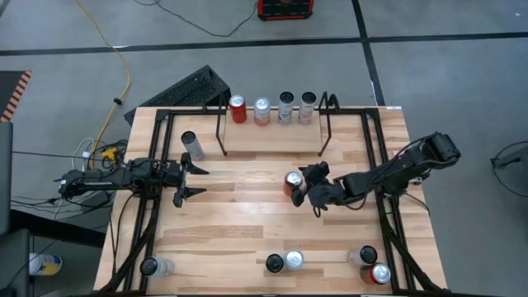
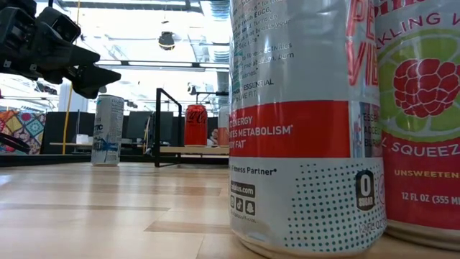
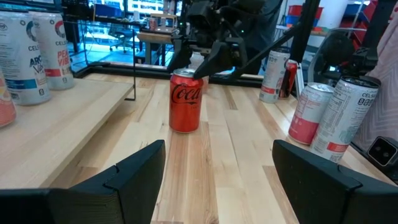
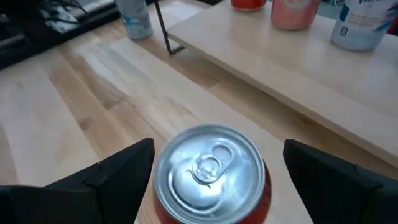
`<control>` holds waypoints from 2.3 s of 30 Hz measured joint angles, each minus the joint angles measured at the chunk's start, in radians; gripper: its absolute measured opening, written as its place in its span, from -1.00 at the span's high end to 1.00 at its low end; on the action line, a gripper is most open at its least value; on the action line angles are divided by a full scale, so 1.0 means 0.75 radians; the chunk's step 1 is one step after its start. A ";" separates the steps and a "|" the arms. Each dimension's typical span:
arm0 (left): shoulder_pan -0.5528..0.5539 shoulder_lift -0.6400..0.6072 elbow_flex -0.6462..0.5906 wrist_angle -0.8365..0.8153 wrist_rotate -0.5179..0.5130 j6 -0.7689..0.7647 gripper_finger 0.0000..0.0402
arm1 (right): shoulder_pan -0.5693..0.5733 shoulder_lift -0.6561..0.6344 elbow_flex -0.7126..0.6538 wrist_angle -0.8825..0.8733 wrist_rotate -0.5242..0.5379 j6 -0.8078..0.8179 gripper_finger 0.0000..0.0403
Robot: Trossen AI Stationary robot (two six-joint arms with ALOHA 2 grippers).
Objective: Place canned beverage on shelf
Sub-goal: Put the top red black soda can on the shelf and align with other red black soda can
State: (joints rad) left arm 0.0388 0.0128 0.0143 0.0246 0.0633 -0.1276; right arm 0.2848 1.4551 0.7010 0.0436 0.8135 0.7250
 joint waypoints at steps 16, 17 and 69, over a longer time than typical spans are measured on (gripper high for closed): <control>0.000 0.000 0.000 0.000 0.000 0.000 -0.40 | -0.017 0.182 0.004 0.110 -0.009 0.036 -0.77; 0.000 0.000 0.000 0.000 0.000 0.000 -0.40 | -0.017 0.181 0.004 0.115 -0.011 0.035 -0.73; 0.000 0.000 0.000 -0.006 -0.031 0.000 -0.40 | -0.872 0.927 1.326 -0.067 -1.382 -1.093 -0.72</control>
State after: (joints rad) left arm 0.0389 0.0131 0.0143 0.0200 0.0399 -0.1275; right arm -0.3695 2.1506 1.6955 -0.0068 -0.2230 -0.0948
